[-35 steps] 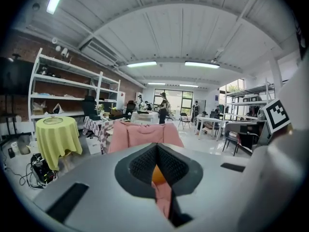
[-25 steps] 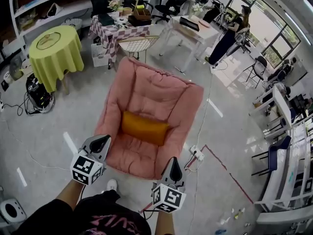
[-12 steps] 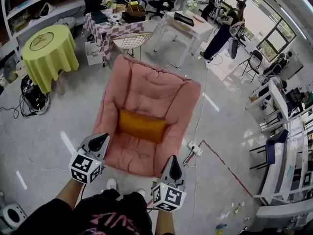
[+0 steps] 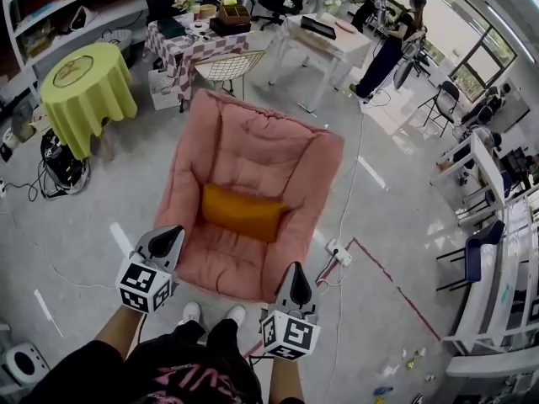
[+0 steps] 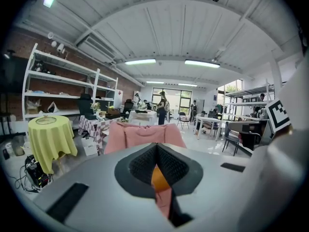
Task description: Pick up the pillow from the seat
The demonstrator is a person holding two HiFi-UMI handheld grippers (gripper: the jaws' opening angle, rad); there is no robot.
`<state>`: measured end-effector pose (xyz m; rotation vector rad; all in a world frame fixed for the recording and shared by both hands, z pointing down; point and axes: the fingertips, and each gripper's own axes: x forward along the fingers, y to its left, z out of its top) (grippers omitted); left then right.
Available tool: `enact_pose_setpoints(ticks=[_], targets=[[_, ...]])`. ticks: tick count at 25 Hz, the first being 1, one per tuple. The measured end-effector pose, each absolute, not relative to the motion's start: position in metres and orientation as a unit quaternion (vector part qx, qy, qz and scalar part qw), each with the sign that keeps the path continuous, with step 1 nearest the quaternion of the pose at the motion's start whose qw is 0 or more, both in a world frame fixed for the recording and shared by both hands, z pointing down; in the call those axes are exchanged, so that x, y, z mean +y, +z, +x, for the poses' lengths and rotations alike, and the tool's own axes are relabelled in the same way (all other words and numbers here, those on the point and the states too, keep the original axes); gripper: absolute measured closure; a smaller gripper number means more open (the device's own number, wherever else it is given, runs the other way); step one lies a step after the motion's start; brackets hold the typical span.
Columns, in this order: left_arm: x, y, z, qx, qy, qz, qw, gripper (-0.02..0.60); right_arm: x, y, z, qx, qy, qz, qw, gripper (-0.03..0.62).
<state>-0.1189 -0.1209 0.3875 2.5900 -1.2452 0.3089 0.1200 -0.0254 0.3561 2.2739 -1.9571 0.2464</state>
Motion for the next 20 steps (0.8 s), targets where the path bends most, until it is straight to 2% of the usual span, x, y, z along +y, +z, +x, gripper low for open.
enact_pose_setpoints(ticks=[13,20], targets=[[-0.109,0.392,-0.049,-0.458,0.125,0.872,0.121,0.574,-0.027,0.378,0.210,-0.668,0.106,0.734,0.067,0.576],[-0.119,0.407,-0.059,-0.459,0.133,0.869,0.128,0.574,-0.036,0.388,0.217,-0.653,0.113,0.747,0.054,0.576]])
